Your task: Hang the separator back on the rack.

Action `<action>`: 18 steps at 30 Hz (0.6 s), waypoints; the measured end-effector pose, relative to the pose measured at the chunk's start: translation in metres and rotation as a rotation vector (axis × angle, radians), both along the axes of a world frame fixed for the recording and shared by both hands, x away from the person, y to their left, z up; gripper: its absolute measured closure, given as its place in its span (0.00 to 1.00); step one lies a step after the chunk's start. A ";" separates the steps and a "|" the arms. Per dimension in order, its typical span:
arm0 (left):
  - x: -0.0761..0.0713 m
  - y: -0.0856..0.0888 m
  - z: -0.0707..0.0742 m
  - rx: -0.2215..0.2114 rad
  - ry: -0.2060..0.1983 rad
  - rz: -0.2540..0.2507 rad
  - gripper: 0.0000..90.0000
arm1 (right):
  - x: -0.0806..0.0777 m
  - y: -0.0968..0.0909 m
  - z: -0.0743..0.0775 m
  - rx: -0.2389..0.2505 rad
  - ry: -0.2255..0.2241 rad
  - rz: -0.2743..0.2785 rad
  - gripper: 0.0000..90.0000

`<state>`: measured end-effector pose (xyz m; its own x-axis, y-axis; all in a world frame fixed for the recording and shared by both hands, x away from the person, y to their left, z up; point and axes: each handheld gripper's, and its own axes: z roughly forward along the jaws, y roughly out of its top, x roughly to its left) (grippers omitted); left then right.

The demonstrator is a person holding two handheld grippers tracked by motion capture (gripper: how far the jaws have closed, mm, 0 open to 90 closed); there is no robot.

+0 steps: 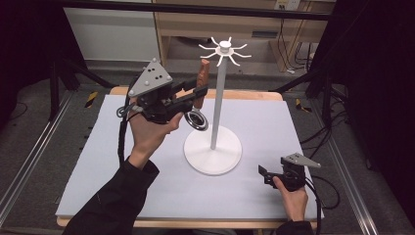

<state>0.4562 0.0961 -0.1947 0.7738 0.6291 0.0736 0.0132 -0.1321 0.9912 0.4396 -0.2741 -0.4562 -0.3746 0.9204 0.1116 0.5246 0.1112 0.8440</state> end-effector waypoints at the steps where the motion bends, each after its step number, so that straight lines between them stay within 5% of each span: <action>1: 0.000 -0.002 0.000 0.005 -0.001 0.003 0.75 | 0.000 0.000 0.000 0.000 0.000 0.000 0.06; 18: 0.011 -0.015 -0.005 0.010 0.027 0.013 0.75 | 0.000 0.000 0.000 -0.001 0.001 0.000 0.06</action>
